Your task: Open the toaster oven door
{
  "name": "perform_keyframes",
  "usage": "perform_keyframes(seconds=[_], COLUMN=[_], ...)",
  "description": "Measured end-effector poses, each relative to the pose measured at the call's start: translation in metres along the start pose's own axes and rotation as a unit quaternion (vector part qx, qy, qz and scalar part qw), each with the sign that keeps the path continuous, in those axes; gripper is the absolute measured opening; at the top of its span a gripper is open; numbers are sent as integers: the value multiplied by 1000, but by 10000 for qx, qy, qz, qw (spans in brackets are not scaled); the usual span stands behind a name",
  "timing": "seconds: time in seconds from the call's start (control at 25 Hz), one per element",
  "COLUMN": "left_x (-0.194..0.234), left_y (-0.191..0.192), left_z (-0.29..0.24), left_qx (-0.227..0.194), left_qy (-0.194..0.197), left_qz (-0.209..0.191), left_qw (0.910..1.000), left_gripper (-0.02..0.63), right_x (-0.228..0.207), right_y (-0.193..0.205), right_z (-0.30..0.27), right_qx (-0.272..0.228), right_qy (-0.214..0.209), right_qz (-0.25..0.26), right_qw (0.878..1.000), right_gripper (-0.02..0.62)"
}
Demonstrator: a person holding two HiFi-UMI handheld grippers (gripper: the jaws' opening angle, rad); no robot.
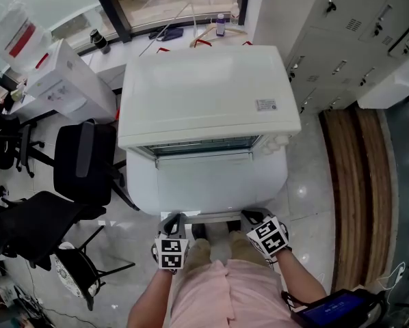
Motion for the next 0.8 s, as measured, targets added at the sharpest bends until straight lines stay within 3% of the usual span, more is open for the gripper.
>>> perform_keyframes(seconds=[0.48,0.64,0.8], left_x=[-5,-7,-5], left_y=[-9,-47,-110], left_z=[1,18,42], left_qx=[-73,-545,-1284], left_qy=[38,6,-154], left_qz=[-102,-89,-243], left_qw=[9999,9985,9913], left_gripper=[14,14,14], right_x=[-3,-2,-4], right_y=[-1,-33,-90], right_z=[1,17,45], right_qx=[-88,-544,-1285], right_qy=[-51,-66,65], right_qz=[-115,-221,-81], right_qw=[9999,9983,9917], right_gripper=[0,2,2])
Point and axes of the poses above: the fingertips, and each gripper's own axes: z backward along the fingers, x to its left, y out of its underside, the point moved 3 cm from there along z, backward along the fingers, and after that the axes turned 3 degrees about -x, right-handed, at the moved point
